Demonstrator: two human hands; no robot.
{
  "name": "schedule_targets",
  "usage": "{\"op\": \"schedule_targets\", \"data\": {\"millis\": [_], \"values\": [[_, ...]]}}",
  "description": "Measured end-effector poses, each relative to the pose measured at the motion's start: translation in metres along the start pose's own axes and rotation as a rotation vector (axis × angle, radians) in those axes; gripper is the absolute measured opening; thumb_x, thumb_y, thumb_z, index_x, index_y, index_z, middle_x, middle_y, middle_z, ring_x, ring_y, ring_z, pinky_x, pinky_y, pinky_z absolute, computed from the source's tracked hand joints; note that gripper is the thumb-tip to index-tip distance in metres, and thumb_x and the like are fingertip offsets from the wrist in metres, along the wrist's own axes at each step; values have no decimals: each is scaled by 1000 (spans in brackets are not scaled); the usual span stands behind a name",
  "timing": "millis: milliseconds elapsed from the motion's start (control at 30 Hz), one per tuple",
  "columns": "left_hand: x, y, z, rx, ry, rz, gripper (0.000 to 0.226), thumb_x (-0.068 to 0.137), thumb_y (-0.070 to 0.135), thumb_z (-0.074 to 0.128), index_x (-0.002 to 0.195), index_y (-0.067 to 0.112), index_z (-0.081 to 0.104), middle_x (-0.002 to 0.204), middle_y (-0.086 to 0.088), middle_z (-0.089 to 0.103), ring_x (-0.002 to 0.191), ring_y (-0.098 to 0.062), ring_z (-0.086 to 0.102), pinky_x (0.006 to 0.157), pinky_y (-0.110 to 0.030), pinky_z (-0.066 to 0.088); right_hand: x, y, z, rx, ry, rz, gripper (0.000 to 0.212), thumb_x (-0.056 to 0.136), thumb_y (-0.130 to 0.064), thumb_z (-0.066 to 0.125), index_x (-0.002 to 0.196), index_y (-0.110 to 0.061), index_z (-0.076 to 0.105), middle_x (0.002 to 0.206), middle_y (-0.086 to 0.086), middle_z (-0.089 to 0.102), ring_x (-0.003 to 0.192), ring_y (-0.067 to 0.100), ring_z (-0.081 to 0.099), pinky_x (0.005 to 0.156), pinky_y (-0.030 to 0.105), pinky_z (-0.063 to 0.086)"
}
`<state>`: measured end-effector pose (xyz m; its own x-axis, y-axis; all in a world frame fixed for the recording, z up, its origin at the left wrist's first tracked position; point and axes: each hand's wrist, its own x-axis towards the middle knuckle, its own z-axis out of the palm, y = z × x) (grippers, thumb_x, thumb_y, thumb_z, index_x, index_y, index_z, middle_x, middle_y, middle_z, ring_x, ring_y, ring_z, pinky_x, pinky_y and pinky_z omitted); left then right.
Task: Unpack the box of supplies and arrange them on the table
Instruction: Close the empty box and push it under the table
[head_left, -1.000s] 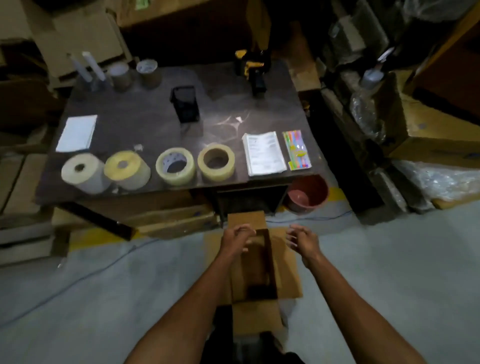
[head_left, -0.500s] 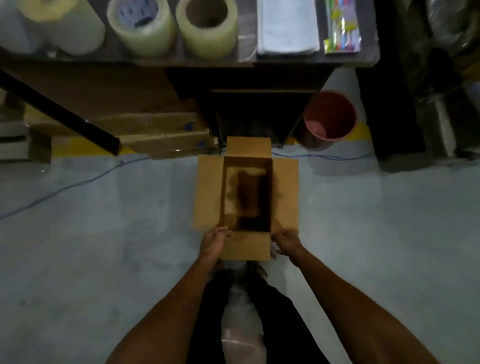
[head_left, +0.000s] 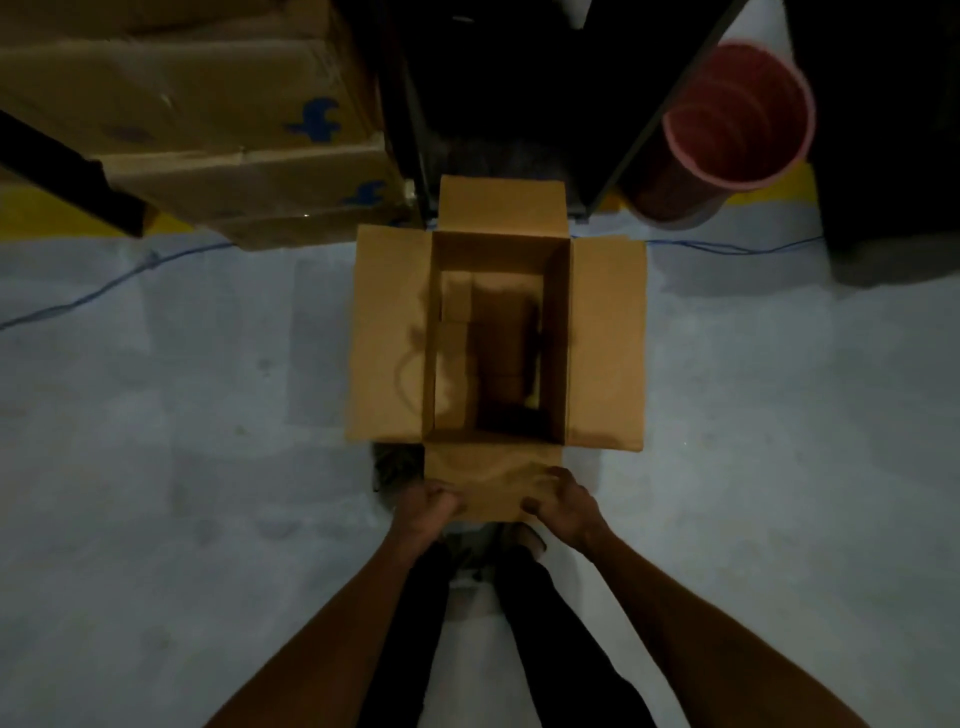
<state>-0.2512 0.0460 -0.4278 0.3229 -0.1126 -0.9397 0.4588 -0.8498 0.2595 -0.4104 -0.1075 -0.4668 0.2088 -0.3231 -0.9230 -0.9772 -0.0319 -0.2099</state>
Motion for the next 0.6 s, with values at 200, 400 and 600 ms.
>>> {"op": "schedule_targets", "data": {"millis": [200,400,600], "values": [[-7,-6,8,16,77,91,8,74,20,75,65,21,74,84,2,72,86,-21,66,85,-35,54,-15,-1,-5,120,121,-37,66,73,-42,75,131,-22,49,126,14,55,115,34,55,97,41,48],[-19,9,7,-205,293,230,24,70,21,72,93,14,70,105,-10,67,99,-27,62,85,-31,49,-24,-11,-18,504,245,-105,46,80,-39,68,122,-27,53,115,11,64,96,27,67,86,49,57],[-8,26,-2,-332,233,418,77,84,18,64,148,34,25,146,-2,42,126,-18,50,104,-37,44,-25,-42,-23,858,343,-180,73,78,-75,55,139,-51,25,127,-5,58,104,20,67,92,50,55]]}}
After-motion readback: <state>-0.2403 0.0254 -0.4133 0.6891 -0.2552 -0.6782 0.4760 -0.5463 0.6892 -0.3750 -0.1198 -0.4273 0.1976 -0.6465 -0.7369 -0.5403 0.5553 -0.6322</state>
